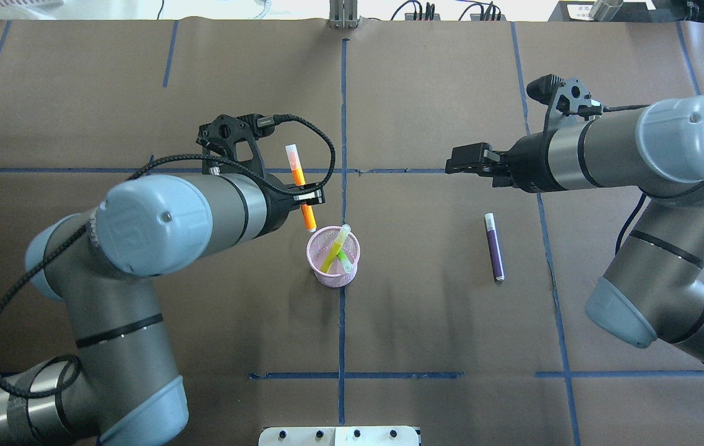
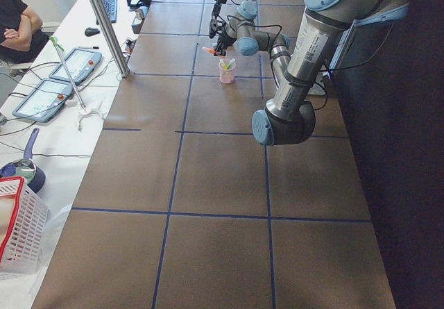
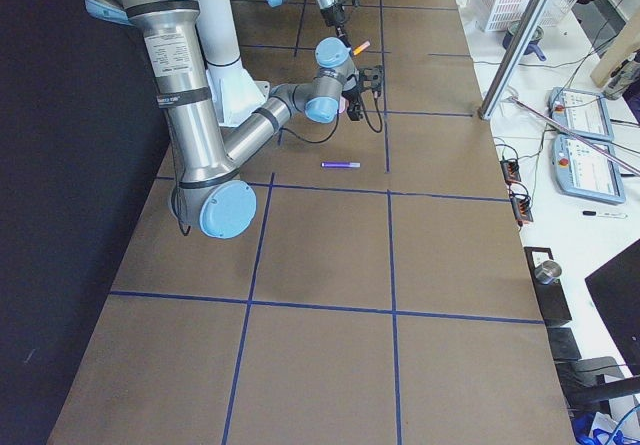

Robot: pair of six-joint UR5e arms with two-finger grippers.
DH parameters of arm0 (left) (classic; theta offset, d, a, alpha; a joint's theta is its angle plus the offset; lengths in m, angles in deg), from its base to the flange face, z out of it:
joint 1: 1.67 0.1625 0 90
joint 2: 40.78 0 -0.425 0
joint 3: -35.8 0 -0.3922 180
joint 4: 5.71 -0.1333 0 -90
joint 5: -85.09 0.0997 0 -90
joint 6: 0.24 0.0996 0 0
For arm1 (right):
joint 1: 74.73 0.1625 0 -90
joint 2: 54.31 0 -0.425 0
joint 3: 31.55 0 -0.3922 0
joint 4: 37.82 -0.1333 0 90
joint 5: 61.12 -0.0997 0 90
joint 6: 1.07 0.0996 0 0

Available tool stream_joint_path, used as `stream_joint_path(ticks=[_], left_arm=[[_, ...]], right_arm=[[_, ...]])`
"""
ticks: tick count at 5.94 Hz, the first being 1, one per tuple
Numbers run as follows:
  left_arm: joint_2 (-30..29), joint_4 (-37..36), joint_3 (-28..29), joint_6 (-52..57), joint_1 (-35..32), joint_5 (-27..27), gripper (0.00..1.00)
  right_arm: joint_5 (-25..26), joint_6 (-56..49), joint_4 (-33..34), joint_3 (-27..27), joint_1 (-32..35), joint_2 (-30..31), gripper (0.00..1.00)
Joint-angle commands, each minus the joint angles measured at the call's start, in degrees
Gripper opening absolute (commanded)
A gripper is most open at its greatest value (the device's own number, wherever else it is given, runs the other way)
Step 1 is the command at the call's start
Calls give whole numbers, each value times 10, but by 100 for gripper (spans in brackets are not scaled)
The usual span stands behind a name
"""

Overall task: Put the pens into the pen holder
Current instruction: 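Lift the orange highlighter over the cup and drop it in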

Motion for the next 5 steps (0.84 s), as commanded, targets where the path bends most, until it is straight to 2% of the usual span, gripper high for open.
stream_joint_path(ticks=[1,2,4,5], left_arm=[[1,28,30,-7,50,104,0],[3,29,44,-3,67,146,0],[2,29,75,-1,68,149,4],[8,29,75,0,70,149,24]], right_arm=[[3,0,1,2,1,3,99],[3,0,1,2,2,4,99],[3,0,1,2,2,4,99],[3,0,2,3,2,5,99]])
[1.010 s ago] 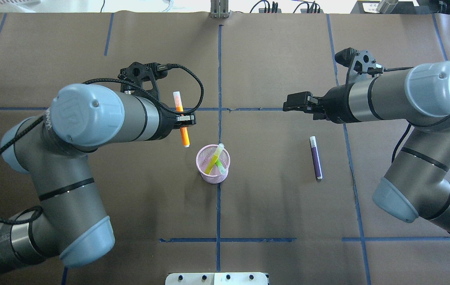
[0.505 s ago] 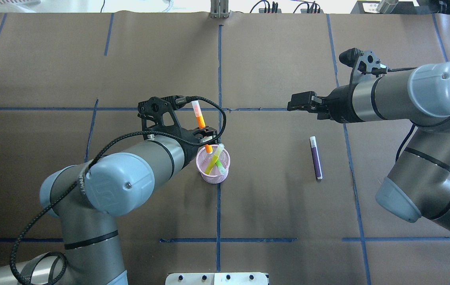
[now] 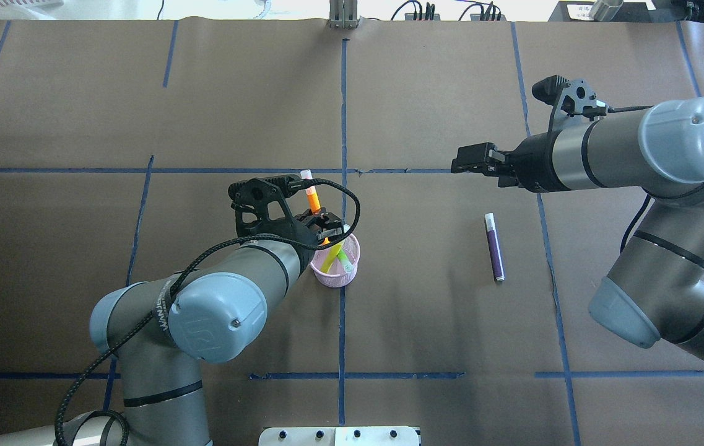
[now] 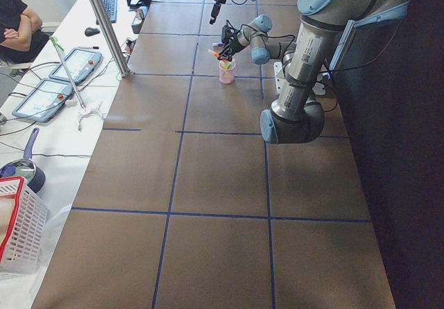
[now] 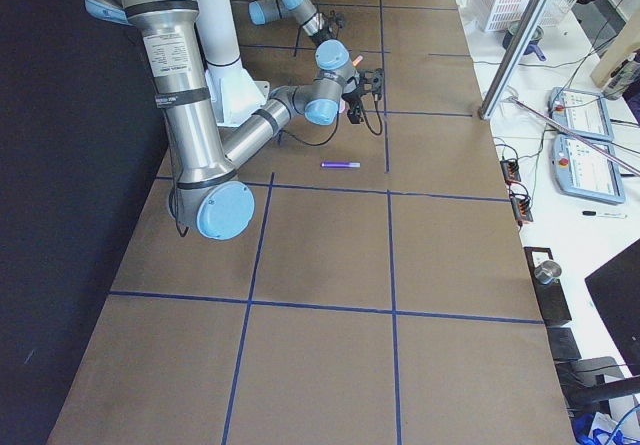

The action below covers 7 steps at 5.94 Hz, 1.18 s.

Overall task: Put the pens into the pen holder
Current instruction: 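Lift the orange highlighter over the cup and drop it in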

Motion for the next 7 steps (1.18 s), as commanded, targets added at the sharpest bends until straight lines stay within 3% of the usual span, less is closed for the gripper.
stream_joint_path(ticks=[1,2,3,4,6,7], left_arm=[[2,0,8,41,13,4,60],[0,0,7,45,17,16,80],[-1,0,-3,47,18,15,87],[-1,0,-18,47,18,11,90],[14,-5,-55,87,-2,-21,89],[53,-8,-54,102,-44,-101,89]], right_arm=[[-1,-1,1,2,0,0,99],[-1,-1,1,2,0,1,99],[-2,-2,1,3,0,4,99],[-1,-4,1,22,4,4,99],[-15,-105,0,138,38,-13,99],[-109,-130,7,191,56,-23,99]])
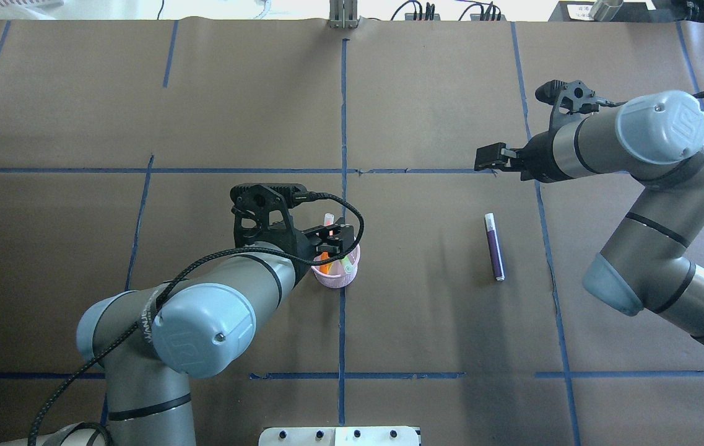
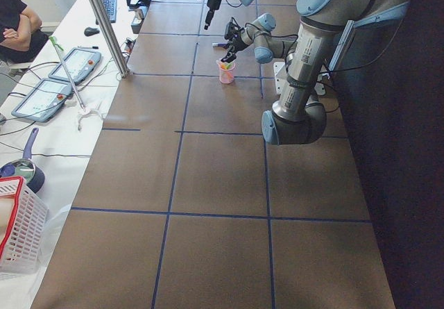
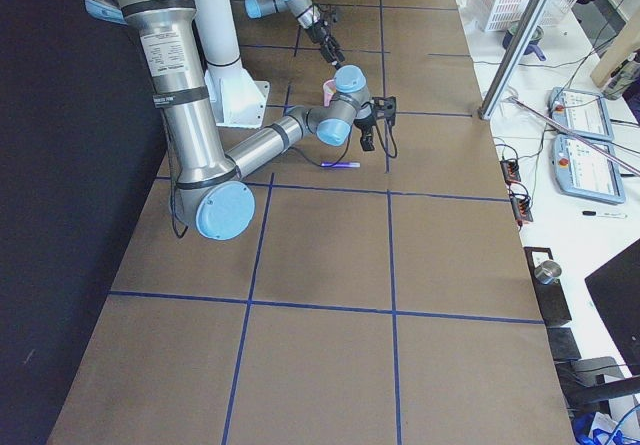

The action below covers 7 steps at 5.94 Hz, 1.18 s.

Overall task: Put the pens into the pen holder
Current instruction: 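Lift the orange highlighter over the cup and drop it in, then grasp the purple marker with the right gripper while the left gripper withdraws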

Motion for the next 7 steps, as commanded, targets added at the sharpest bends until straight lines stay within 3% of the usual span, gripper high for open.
stream_joint_path(ticks=[1,2,4,7], left_arm=[[37,-3,0,18,-54,-90,89],[38,-3,2,18,-60,-91,89],[37,-3,1,11,-58,-91,89],[38,-3,3,11,-58,-91,90]], right_arm=[[-129,-35,50,58,19,-22,99],[-126,-35,119,46,7,-27,99],[-107,-34,187,42,-47,-37,93],[-97,-37,197,41,-56,-38,60]])
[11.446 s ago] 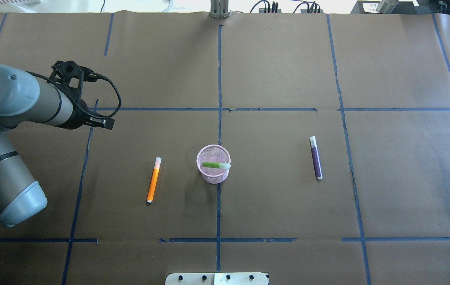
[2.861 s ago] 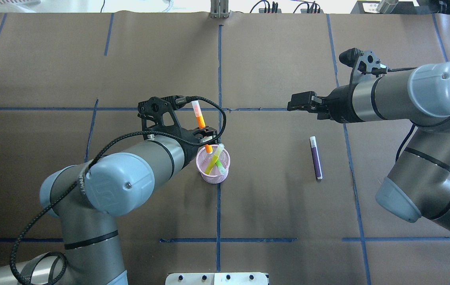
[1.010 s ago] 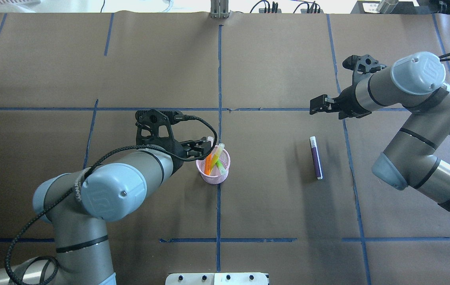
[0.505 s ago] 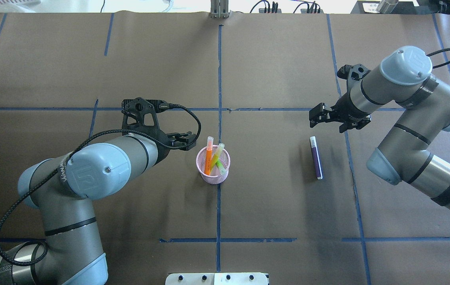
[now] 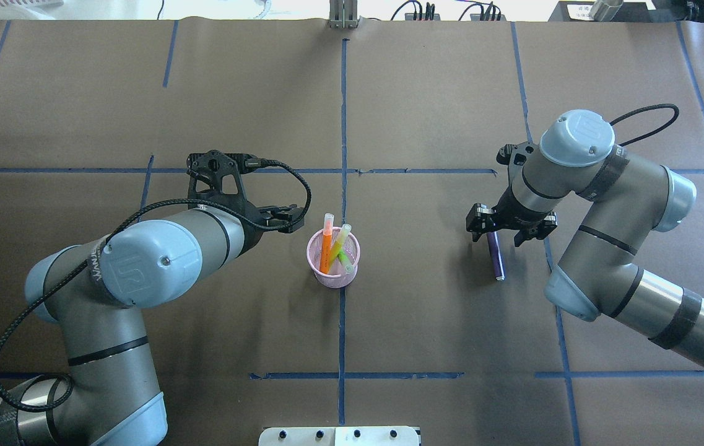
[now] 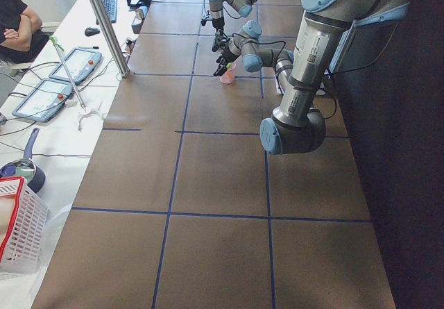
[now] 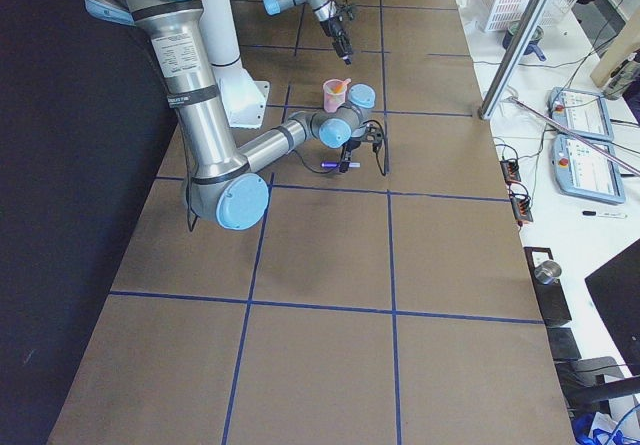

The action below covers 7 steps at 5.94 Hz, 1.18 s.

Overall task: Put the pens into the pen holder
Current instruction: 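Grasp the purple marker with the right gripper while the left gripper withdraws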

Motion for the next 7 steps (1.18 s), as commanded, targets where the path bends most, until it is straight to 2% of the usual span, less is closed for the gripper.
stream_joint_path(ticks=[1,2,3,4,7], left_arm=[[1,0,1,-1,0,0,90],[1,1,2,-1,0,0,90],[1,3,2,0,0,1,90],[1,4,2,0,0,1,90],[1,5,3,0,0,1,90]], right_arm=[[7,-2,3,0,-5,0,58],[11,-2,3,1,-12,-1,58],[11,-2,4,2,-13,-2,52],[9,-3,4,2,-10,-2,3],[6,-10,4,-10,0,-1,0]])
